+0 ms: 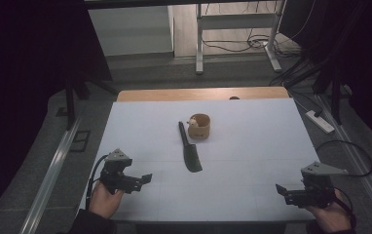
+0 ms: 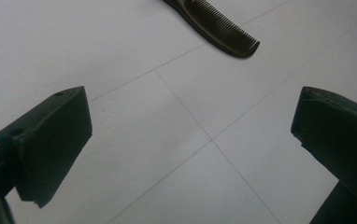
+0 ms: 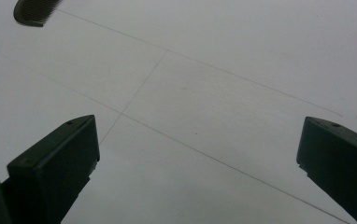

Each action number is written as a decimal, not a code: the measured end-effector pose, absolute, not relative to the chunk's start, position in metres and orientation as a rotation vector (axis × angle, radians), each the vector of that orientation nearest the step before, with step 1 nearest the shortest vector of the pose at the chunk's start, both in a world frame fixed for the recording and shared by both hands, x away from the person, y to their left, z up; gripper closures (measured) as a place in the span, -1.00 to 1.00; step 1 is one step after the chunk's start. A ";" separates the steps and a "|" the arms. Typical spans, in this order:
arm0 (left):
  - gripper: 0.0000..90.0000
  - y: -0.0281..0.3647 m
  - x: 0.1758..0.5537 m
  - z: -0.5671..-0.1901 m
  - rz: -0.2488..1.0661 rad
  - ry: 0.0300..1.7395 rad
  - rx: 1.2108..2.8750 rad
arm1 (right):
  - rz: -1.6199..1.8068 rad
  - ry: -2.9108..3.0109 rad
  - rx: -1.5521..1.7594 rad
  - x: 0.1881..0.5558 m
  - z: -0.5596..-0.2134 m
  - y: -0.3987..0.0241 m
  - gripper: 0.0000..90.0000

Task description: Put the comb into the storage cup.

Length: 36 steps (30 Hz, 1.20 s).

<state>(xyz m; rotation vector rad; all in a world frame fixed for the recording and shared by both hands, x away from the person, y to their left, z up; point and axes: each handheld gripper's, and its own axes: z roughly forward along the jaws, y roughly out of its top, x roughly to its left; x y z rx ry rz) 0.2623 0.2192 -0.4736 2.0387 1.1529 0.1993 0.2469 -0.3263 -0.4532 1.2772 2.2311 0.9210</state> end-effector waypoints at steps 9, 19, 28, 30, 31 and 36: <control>-1.00 0.212 0.278 -0.472 0.196 1.147 2.055 | 0.914 2.237 1.275 0.247 -0.453 -0.326 -1.00; -1.00 0.203 0.298 -0.471 0.200 1.141 2.089 | 0.911 2.243 1.271 0.248 -0.454 -0.325 -1.00; -1.00 0.197 0.313 -0.472 0.211 1.141 2.115 | 0.906 2.246 1.272 0.248 -0.454 -0.325 -1.00; -1.00 0.196 0.316 -0.471 0.217 1.140 2.110 | 0.905 2.246 1.272 0.248 -0.454 -0.325 -1.00; -1.00 0.196 0.316 -0.471 0.217 1.140 2.110 | 0.905 2.246 1.272 0.248 -0.454 -0.325 -1.00; -1.00 0.191 0.327 -0.469 0.214 1.128 2.123 | 0.904 2.248 1.271 0.248 -0.454 -0.325 -1.00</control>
